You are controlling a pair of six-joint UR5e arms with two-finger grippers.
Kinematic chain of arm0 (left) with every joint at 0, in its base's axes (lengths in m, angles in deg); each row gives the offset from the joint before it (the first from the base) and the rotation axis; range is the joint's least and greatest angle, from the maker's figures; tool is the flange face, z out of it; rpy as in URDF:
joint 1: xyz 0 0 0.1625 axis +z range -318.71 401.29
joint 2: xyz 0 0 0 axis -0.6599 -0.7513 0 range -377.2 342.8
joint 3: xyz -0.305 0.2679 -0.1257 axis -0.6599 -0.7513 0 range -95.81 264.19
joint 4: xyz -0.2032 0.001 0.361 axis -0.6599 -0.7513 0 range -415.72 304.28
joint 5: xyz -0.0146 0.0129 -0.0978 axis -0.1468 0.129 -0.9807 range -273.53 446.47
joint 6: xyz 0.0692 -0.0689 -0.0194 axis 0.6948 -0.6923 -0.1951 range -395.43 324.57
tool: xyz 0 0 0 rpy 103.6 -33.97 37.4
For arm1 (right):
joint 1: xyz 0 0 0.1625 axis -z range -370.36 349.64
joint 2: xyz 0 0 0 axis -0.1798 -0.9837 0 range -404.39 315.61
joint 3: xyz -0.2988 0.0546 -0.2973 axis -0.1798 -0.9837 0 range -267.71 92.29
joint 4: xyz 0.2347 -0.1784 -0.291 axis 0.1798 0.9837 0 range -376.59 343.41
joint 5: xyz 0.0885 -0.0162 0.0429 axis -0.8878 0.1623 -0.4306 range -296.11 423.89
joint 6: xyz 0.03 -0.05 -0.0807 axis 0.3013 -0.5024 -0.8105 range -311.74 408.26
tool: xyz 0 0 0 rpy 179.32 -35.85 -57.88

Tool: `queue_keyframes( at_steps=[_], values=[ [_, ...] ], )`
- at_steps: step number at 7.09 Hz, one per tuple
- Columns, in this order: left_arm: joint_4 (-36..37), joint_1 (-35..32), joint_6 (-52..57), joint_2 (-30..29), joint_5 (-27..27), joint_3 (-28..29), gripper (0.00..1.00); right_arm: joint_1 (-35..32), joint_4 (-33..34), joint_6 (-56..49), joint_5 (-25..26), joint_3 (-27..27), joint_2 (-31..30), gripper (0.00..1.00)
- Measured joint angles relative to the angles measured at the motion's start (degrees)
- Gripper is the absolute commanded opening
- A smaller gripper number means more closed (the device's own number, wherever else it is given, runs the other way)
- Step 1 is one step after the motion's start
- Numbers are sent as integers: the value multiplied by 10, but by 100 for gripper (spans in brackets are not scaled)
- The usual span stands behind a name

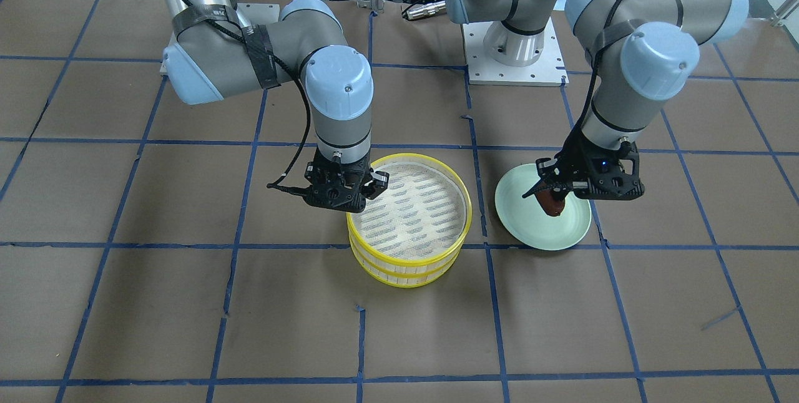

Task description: Stack buns with steamer

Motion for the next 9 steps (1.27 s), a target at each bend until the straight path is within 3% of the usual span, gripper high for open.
queue_keyframes(
  at_steps=[2, 5, 6, 7, 9],
  values=[
    [-31, -26, -28, 10, -25, 27, 1, 14, -26, -26, 4, -20, -25, 100],
    [-13, -143, -193, -2, -45, 53, 1, 100, -204, -117, -27, -89, -115, 100],
    [17, -170, -238, -13, -66, 57, 14, 139, -253, -174, -35, -102, -143, 100],
    [54, -185, -272, -28, -91, 56, 67, 175, -285, -230, -37, -106, -161, 100],
    [87, -195, -291, -56, -108, 52, 83, 205, -304, -303, -36, -100, -186, 100]
  ],
)
